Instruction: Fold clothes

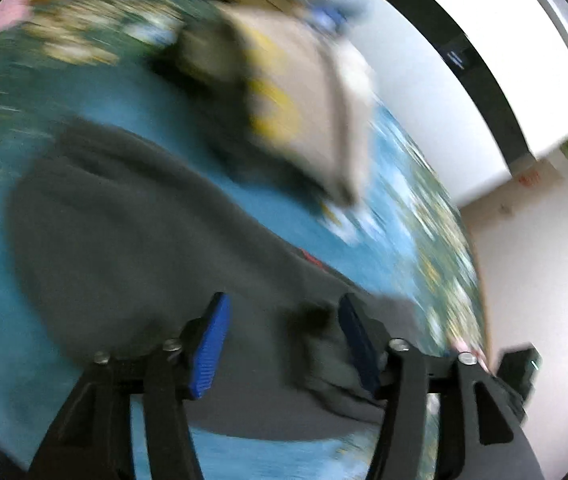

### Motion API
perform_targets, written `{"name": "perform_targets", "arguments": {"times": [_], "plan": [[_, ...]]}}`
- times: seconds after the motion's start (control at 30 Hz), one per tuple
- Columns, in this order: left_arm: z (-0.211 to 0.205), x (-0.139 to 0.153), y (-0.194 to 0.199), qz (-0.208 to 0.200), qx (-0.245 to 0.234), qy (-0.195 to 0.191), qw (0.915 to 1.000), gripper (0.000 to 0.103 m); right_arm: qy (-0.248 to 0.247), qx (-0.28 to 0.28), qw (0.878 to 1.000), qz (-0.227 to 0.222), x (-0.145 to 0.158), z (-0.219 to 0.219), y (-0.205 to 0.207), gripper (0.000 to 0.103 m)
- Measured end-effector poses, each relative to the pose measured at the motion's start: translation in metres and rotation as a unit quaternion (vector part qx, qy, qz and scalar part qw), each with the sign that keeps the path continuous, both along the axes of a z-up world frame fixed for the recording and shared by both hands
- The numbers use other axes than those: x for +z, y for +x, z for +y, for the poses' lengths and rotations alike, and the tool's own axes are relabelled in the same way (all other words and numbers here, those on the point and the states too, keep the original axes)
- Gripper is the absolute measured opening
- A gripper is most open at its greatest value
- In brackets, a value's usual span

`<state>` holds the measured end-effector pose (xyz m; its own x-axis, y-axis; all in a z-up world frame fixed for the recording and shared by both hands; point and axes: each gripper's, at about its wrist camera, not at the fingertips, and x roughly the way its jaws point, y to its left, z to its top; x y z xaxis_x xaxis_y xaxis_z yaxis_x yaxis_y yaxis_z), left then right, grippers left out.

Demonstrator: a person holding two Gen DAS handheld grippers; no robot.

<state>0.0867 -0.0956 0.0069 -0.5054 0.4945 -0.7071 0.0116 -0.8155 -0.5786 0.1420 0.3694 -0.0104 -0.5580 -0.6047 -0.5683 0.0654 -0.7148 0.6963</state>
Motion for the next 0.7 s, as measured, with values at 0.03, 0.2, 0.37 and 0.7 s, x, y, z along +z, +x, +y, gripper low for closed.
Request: {"name": "perform_targets", "arguments": {"times": [0.03, 0.2, 0.37, 0.7], "plan": [[-0.021, -0.001, 0.002, -0.004, 0.03, -0.003, 0.9995, 0.065, 0.008, 0.017, 1.0, 0.001, 0.0, -0.016, -0.005, 0.016], [-0.108, -0.029, 0.005, -0.046, 0.14, 0.026, 0.9887, 0.069, 0.012, 0.064, 0.998, -0.023, -0.017, -0.068, -0.02, 0.046], [-0.132, -0.06, -0.012, -0.068, 0.142, 0.054, 0.9861, 0.072, 0.019, 0.083, 0.996, -0.037, -0.025, -0.096, -0.029, 0.053], [-0.132, -0.092, -0.049, -0.049, 0.112, 0.112, 0.9862, 0.075, 0.043, 0.068, 0.995, -0.062, -0.028, -0.113, -0.044, 0.054]]}}
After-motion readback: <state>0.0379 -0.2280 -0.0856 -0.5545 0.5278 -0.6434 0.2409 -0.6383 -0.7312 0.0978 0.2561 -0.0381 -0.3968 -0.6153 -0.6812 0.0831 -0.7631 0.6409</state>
